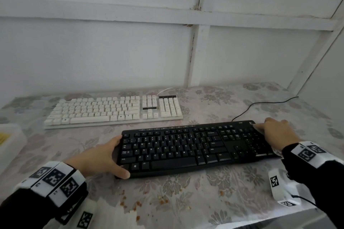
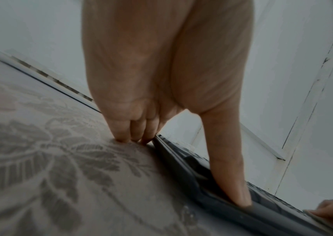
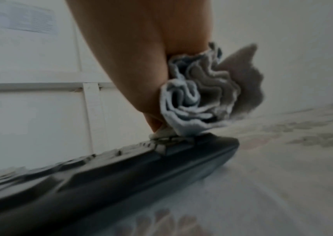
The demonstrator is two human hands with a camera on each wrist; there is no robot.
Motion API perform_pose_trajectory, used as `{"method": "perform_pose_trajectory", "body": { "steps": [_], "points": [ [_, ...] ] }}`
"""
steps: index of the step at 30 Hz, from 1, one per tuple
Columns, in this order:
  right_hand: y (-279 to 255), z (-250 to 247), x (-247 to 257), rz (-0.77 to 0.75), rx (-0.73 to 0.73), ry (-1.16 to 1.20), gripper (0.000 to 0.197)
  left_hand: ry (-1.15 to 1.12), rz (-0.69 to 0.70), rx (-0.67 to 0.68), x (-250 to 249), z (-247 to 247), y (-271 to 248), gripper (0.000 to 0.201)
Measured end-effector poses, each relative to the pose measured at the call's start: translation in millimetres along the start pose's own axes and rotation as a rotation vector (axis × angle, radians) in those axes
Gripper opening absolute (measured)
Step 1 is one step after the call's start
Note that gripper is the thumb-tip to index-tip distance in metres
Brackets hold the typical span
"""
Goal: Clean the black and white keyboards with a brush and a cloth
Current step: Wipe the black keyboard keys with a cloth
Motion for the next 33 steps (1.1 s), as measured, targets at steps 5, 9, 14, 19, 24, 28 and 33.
{"method": "perform_pose_trajectory", "body": {
  "steps": [5, 9, 14, 19, 24, 28, 33],
  "points": [
    [7.9, -13.6, -6.6, 0.071, -0.023, 0.071, 0.032, 0.01, -0.007, 0.005, -6.0, 1.1, -3.0, 0.147],
    [-12.0, -38.0, 81.0, -0.205, -0.039, 0.348, 0.033, 0.016, -0.015, -0.001, -5.1, 0.1, -3.5, 0.15],
    [-64.2, -72.2, 236.6, -0.616, -0.015, 0.545, 0.028, 0.05, -0.038, -0.009, -8.1, -0.6, -5.9, 0.142],
    [-100.6, -81.4, 340.3, -0.844, -0.029, 0.351, 0.023, 0.074, -0.032, -0.017, -14.7, -0.1, -5.7, 0.133],
    [-114.4, -79.9, 355.8, -0.838, 0.046, 0.292, 0.028, 0.116, -0.041, -0.022, -15.4, -0.3, -5.6, 0.131],
    [-113.7, -77.8, 346.8, -0.827, -0.014, 0.223, 0.026, 0.056, -0.045, -0.008, -12.7, 0.5, -5.3, 0.133],
    [-106.0, -69.7, 321.2, -0.84, -0.024, 0.199, 0.028, 0.015, -0.029, 0.0, -8.9, 1.2, -4.7, 0.148]
  ]
}}
Point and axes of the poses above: each hand's wrist, its own y-axis towards the middle knuckle, its own z-axis out of the palm, x = y × z, the point moved 8 cm from there along y, towards the middle knuckle, and after that the axes turned 3 degrees about x, right-handed, at the moved point
